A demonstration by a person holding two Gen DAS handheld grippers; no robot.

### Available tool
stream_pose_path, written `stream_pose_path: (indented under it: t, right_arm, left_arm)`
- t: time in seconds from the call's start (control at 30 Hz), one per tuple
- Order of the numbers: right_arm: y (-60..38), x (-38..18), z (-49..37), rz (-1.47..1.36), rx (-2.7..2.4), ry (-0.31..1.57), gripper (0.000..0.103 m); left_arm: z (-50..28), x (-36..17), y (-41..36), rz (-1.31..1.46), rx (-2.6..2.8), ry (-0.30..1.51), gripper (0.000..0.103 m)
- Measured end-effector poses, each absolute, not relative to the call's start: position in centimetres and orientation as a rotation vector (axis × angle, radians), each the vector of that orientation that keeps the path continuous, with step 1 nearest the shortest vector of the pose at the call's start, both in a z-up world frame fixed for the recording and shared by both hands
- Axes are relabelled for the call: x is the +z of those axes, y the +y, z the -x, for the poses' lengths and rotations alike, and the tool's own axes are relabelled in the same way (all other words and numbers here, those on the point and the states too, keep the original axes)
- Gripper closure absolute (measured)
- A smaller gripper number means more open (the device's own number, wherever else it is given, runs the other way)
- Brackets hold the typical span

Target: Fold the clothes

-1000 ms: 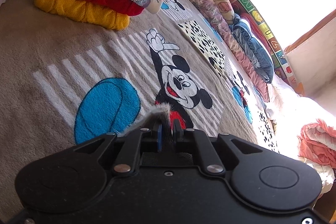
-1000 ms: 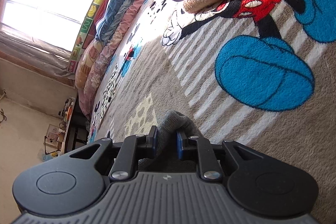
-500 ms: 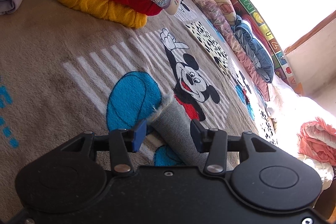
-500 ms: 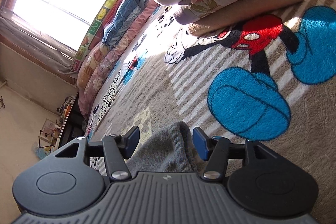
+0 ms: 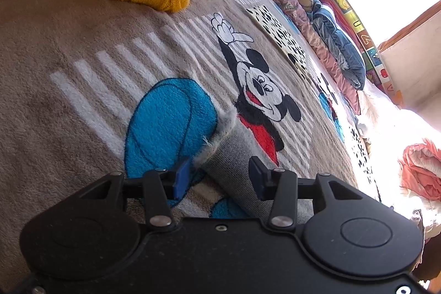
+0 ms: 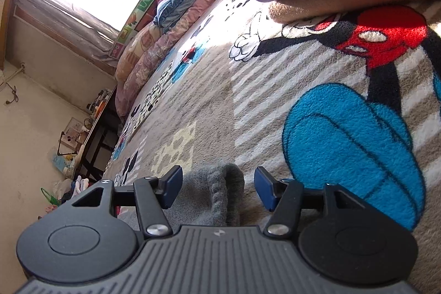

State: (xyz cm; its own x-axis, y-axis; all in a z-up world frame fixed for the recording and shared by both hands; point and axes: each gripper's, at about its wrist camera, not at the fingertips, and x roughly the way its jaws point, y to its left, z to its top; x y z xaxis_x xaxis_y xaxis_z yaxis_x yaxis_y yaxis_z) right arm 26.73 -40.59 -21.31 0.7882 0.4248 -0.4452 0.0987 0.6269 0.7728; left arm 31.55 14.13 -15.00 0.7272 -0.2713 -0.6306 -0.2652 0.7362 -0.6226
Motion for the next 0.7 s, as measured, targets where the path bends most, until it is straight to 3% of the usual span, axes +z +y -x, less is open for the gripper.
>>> stream_pose_path:
  t: [0.03, 0.1, 0.33, 0.5, 0.6, 0.67, 0.7]
  right_arm:
    - [-40.3, -21.3, -27.0, -0.865, 0.213, 0.669, 0.062]
    - [-39.6, -21.3, -27.4, -0.822, 0.23, 0.692, 0.076]
    - [-40.7, -20.1, -24.7, -0.925, 0.245, 0.558, 0.082]
    - [-40.7, -20.4, -25.0, -0.876, 0.196, 0.604, 0.081]
    - [-41.1, -22.1, -26.1, -0.908, 0.166, 0.684, 0.076]
    - [-41.1, -21.5, -25.9, -0.881, 0.199, 0.666, 0.069]
    - [-41.2, -21.2, -25.8, -0.857, 0.212, 0.663, 0.06]
  left_arm:
    - [-31.8, -14.9, 13.9, 0.754, -0.001, 0.775, 0.072]
    - [-32.0, -14.5, 13.4, 0.729, 0.004, 0.768, 0.094]
    - [-31.2, -10.3, 12.8, 0.612, -0.025, 0.654, 0.097]
    - [-32.8, -14.5, 13.3, 0.579, 0.034, 0.831, 0.089]
    - [-32.0, -14.2, 13.5, 0.561, 0.014, 0.798, 0.082]
    - [-32.1, -13.9, 13.6, 0.55, 0.005, 0.785, 0.066]
    - [-32.4, -13.9, 13.8, 0.557, 0.005, 0.784, 0.062]
